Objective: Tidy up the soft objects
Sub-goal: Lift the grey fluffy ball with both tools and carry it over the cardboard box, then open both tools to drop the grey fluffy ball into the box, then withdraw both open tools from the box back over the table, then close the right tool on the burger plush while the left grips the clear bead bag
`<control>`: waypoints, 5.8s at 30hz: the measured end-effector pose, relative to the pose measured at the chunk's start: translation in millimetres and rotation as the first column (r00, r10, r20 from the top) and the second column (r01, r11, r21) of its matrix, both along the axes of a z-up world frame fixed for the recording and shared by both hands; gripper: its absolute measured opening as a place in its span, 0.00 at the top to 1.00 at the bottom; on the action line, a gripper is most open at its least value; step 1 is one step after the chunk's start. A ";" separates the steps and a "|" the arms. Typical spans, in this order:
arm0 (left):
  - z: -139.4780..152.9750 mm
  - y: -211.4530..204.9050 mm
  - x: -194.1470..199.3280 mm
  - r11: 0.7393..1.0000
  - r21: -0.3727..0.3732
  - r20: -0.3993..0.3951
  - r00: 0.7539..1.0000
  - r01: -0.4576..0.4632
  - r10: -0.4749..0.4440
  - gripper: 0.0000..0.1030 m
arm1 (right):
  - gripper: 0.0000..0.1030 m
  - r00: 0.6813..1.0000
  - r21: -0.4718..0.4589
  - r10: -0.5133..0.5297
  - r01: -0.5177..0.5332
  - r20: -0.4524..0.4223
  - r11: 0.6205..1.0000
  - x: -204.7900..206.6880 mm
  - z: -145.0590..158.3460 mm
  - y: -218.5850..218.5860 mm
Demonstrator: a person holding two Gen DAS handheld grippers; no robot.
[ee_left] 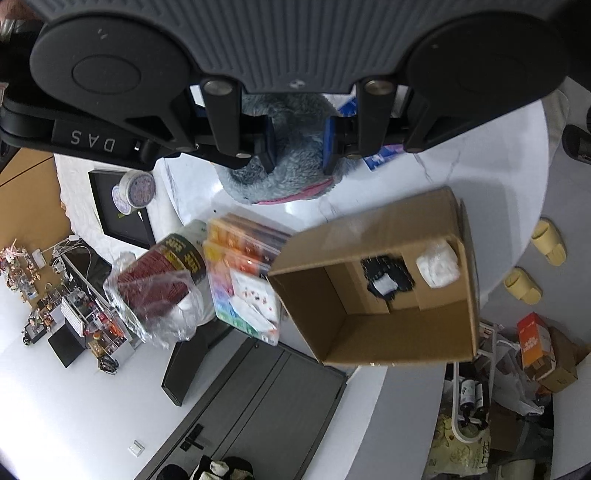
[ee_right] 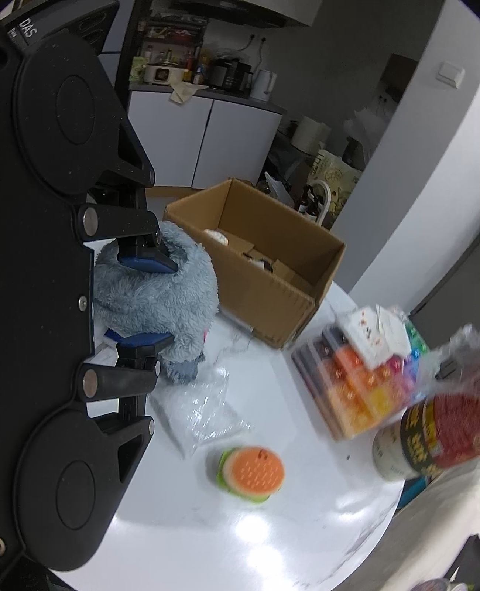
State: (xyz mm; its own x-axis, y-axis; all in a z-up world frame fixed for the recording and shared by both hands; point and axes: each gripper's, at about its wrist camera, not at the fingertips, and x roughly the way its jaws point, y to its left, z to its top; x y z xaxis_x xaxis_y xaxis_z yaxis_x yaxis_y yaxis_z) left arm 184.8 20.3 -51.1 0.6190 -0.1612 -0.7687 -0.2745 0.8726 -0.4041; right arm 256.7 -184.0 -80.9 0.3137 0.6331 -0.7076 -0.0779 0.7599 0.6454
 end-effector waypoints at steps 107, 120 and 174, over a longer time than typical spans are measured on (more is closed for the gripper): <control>61.7 7.4 -36.5 0.961 0.275 0.053 0.997 0.038 -0.054 0.06 | 0.09 0.958 -0.163 0.036 0.011 0.283 0.987 -44.6 56.4 -44.9; 66.2 -10.8 -61.9 0.940 0.336 0.047 0.996 0.061 -0.082 0.00 | 0.00 0.943 -0.217 0.053 0.021 0.330 0.976 -70.7 67.6 -64.8; -2.7 -73.8 -45.5 0.925 0.351 -0.051 0.989 0.148 -0.139 0.23 | 0.20 0.906 -0.333 0.303 -0.200 0.295 0.921 -30.4 13.0 -102.7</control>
State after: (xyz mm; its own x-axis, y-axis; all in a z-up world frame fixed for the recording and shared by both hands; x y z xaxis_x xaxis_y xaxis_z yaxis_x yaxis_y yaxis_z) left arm 139.3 -53.5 -53.9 0.5897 0.0380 -0.8067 -0.1421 0.9882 -0.0574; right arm 226.3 -286.6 -68.0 0.4216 0.5064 -0.7522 -0.4628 0.8335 0.3018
